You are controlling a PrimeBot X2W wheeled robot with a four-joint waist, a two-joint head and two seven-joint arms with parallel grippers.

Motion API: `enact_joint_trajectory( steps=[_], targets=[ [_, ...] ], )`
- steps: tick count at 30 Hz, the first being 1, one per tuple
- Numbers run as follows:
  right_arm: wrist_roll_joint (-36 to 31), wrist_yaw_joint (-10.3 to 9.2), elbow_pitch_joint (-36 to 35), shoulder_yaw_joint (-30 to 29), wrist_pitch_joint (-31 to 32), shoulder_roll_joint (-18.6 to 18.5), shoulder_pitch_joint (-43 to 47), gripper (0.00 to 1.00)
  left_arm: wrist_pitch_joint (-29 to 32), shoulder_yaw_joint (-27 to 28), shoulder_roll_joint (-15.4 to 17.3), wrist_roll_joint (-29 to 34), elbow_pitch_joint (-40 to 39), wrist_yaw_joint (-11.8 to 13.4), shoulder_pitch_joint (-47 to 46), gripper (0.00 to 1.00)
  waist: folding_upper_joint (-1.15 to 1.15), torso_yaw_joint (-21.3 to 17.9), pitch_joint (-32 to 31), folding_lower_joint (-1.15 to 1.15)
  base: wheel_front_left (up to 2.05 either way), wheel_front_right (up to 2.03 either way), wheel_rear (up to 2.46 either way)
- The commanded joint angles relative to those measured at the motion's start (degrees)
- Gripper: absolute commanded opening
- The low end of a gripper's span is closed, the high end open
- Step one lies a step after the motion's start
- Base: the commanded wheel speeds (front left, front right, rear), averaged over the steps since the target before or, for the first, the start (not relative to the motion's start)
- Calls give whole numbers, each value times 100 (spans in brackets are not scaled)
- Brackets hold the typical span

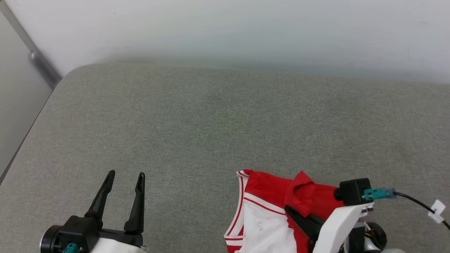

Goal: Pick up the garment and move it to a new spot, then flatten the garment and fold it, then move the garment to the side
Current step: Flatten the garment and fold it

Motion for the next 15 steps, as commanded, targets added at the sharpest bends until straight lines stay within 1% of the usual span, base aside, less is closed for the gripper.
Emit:
enact_joint_trajectory(
  steps=[1, 2, 4, 7, 9, 10, 11, 15],
  targets=[
    [110, -1, 158, 155, -143, 30, -127, 0, -26, -18, -11, -9, 22, -11, -55, 100, 0, 59, 39, 0, 0, 0, 0],
    [312, 0, 466, 401, -346, 29, -246, 0, -27, -23, -27, -5, 54, -11, -80, 100, 0, 117, 50, 0, 0, 0, 0],
    [372, 0, 694, 520, -468, 29, -329, 0, -27, -12, -49, -7, 63, -11, -97, 100, 0, 146, 57, 0, 0, 0, 0],
    [172, 0, 1004, 682, -651, 29, -502, 0, -27, -26, -67, -37, 102, -11, -103, 100, 0, 189, 74, 0, 0, 0, 0],
    [205, 0, 1111, 682, -737, 28, -515, 0, -27, -38, -68, -46, 128, -11, -103, 100, 0, 201, 76, 0, 0, 0, 0],
    [263, 0, 1195, 717, -807, 25, -537, 42, -27, -46, -64, -42, 141, -11, -112, 100, 0, 212, 79, 0, 0, 0, 0],
    [341, 0, 1261, 786, -854, 29, -568, 100, -27, -46, -64, -52, 152, -11, -120, 100, 0, 218, 80, 0, 0, 0, 0],
    [619, 0, 1346, 1116, -997, 27, -707, 100, -27, -48, -63, -60, 178, -10, -106, 100, 0, 205, 85, 0, 0, 0, 0]
  ],
)
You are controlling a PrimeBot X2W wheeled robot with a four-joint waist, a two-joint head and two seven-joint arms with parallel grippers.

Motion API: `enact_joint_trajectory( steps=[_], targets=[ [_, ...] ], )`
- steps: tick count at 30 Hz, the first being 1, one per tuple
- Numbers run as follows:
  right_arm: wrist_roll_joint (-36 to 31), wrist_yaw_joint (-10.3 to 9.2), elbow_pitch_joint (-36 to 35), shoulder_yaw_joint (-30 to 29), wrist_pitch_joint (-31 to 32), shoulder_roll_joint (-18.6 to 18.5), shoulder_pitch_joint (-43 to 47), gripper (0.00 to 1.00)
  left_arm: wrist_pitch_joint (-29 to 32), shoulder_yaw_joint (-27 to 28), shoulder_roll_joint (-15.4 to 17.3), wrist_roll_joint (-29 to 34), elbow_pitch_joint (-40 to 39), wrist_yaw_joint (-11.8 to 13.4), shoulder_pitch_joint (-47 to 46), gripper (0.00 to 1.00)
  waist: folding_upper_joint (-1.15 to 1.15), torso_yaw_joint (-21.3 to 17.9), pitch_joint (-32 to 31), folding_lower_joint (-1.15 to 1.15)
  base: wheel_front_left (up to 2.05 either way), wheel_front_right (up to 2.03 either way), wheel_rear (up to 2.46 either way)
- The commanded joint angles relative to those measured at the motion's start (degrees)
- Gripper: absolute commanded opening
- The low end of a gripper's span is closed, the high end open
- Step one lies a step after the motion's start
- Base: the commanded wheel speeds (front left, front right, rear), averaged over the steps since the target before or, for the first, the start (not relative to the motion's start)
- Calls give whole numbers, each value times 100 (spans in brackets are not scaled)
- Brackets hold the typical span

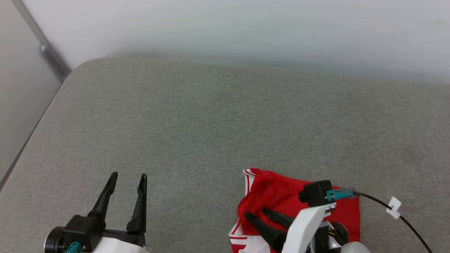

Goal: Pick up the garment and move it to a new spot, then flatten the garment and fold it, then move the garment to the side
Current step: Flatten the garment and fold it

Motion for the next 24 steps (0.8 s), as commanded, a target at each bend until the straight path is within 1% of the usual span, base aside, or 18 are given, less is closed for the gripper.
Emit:
enact_joint_trajectory(
  steps=[1, 4, 7, 9, 11, 14, 17, 19, 22, 24],
  targets=[
    [80, 0, -46, 81, -40, 8, -122, 100, -27, -1, -5, -6, 9, -11, -52, 100, 0, -14, -3, 0, 0, 0, 0],
    [171, 0, -152, 152, -72, 2, -254, 100, -27, 12, 4, 10, 26, -11, -48, 100, 0, -76, -13, 0, 0, 0, 0],
    [-36, 0, -230, -13, -66, 4, -418, 100, -27, 20, 1, 29, 26, -11, -57, 100, 0, -160, -37, 0, 0, 0, 0],
    [-393, 0, -253, -206, -43, 3, -548, 100, -27, 24, -14, 33, 16, -11, -56, 100, 0, -231, -45, 0, 0, 0, 0],
    [-1039, 0, -290, -350, 1, -23, -728, 100, -27, -4, -16, 30, 4, -11, -57, 100, 0, -313, -43, 0, 0, 0, 0],
    [-1716, 0, -388, -478, -70, -216, -932, 100, -27, -10, -12, 24, -9, -11, -79, 100, 0, -433, -42, 0, 0, 0, 0],
    [-2211, -1, -545, -493, -391, -592, -1170, 100, -27, -12, -25, 33, -31, -11, -109, 100, 0, -547, -38, 0, 0, 0, 0],
    [-2419, 0, -619, -509, -694, -843, -1232, 100, -27, -18, -42, 10, -35, -11, -126, 100, 0, -605, -37, 0, 0, 0, 0],
    [-2476, -1, -766, -798, -1161, -1106, -1170, 100, -27, -38, -44, -33, -51, -11, -163, 100, 0, -661, -41, 0, 0, 0, 0],
    [-2671, -2, -876, -1015, -1482, -1332, -1045, 100, -27, -25, -69, -69, -74, -11, -154, 100, 0, -699, -42, 0, 0, 0, 0]
  ],
)
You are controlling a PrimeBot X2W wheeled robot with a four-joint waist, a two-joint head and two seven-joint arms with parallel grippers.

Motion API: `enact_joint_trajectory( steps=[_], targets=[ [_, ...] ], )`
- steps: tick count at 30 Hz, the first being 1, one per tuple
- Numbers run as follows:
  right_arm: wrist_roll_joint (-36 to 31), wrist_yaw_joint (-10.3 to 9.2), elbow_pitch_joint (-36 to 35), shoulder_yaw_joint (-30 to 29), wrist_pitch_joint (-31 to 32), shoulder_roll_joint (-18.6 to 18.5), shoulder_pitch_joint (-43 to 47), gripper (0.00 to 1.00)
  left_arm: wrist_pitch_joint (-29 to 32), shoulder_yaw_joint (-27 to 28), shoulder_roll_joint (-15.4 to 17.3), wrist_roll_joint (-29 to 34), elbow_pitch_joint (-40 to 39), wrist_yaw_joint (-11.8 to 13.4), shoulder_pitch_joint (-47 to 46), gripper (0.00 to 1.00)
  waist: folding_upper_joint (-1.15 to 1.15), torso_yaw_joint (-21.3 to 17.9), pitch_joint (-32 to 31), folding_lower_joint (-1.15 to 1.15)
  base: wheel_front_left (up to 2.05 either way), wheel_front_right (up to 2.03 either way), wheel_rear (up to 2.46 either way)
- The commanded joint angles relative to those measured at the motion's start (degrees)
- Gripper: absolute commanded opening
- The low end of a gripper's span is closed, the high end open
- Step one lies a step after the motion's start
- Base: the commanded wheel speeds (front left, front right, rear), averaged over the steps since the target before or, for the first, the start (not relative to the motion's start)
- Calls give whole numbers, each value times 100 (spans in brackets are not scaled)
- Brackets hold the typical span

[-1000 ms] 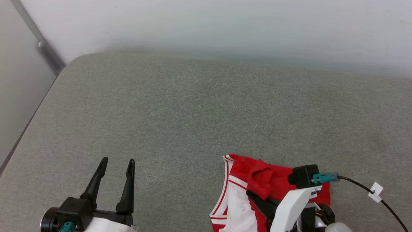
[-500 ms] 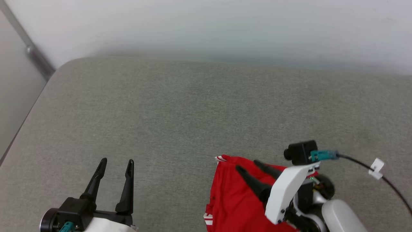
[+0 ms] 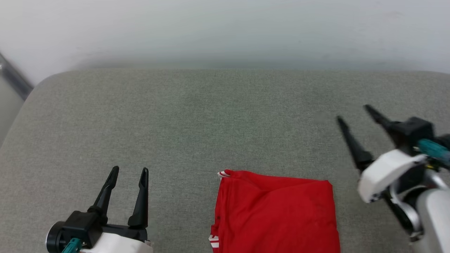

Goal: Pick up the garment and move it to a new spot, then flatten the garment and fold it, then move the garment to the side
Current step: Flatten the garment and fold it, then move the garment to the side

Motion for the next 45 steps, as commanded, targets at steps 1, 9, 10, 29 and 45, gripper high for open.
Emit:
enact_joint_trajectory(
  steps=[1, 9, 10, 29, 45],
  targets=[
    [-119, -4, -65, -137, -196, -121, 188, 100, -27, 14, -25, -26, -26, -11, -39, 100, 0, -27, 1, 0, 0, 0, 0],
    [-457, -3, -516, -1284, -1286, 78, 1032, 100, -27, -39, 12, -60, -112, -11, -22, 100, 0, -31, 4, 0, 0, 0, 0],
    [-506, -3, -569, -1377, -1408, 159, 1115, 100, -27, -42, 18, -74, -131, -11, -27, 100, 0, -32, 4, 0, 0, 0, 0],
    [-559, -4, -534, -1464, -2264, 984, 1996, 100, -27, -179, 126, 41, -148, -11, 67, 100, 0, -13, -91, 0, 0, 0, 0],
    [319, -2, -863, -876, 72, 257, 2114, 100, -27, -197, 103, 7, -94, -12, 2, 100, 0, 92, 111, 0, 0, 0, 0]
  ],
)
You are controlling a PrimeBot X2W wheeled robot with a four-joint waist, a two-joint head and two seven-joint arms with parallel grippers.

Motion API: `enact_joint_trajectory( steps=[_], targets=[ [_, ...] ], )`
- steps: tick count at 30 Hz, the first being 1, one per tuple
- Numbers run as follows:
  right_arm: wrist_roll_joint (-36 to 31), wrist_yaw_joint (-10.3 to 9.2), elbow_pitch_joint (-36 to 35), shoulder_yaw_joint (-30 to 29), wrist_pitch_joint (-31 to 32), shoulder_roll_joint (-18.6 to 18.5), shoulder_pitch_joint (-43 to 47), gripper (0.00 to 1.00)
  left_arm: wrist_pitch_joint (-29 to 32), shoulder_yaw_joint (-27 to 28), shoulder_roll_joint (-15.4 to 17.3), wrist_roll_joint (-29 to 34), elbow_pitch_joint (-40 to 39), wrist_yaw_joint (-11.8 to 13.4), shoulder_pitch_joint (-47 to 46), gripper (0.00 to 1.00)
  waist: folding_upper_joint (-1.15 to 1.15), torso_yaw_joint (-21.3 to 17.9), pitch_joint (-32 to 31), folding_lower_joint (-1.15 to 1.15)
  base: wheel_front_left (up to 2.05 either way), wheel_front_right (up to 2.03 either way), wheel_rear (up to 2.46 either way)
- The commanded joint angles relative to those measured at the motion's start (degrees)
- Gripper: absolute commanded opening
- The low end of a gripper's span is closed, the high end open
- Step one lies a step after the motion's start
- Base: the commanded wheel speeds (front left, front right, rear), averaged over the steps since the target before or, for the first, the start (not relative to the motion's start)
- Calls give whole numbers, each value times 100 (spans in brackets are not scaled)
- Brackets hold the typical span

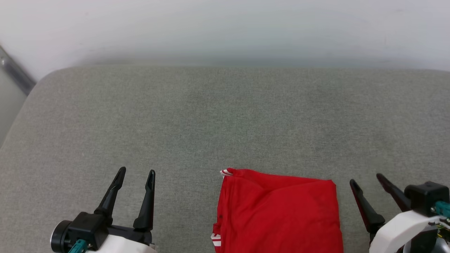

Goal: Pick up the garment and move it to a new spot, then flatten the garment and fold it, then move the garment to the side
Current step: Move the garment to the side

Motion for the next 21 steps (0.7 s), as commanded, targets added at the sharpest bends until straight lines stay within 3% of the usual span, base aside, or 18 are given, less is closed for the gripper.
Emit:
enact_joint_trajectory(
  steps=[1, 4, 10, 15, 21],
  targets=[
    [75, 0, -94, 57, 182, -74, 34, 100, -27, 22, -1, -10, 15, -11, -50, 100, 0, 23, 53, 0, 0, 0, 0],
    [346, -1, -290, 233, 1178, -310, 112, 100, -27, -13, -7, -21, 28, -11, -114, 100, 0, 73, 168, 0, 0, 0, 0],
    [561, -1, -448, 331, 2757, -355, 165, 100, -27, -88, -48, -42, 62, -11, -280, 100, 0, 212, 405, 0, 0, 0, 0],
    [561, -1, -176, 201, 3403, -33, 41, 100, -27, -183, -61, -47, 115, -10, -418, 100, 0, 366, 579, 0, 0, 0, 0],
    [454, 0, 225, 239, 3582, 243, -104, 100, -27, -249, -43, -38, 158, -10, -541, 100, 0, 526, 733, 0, 0, 0, 0]
  ],
)
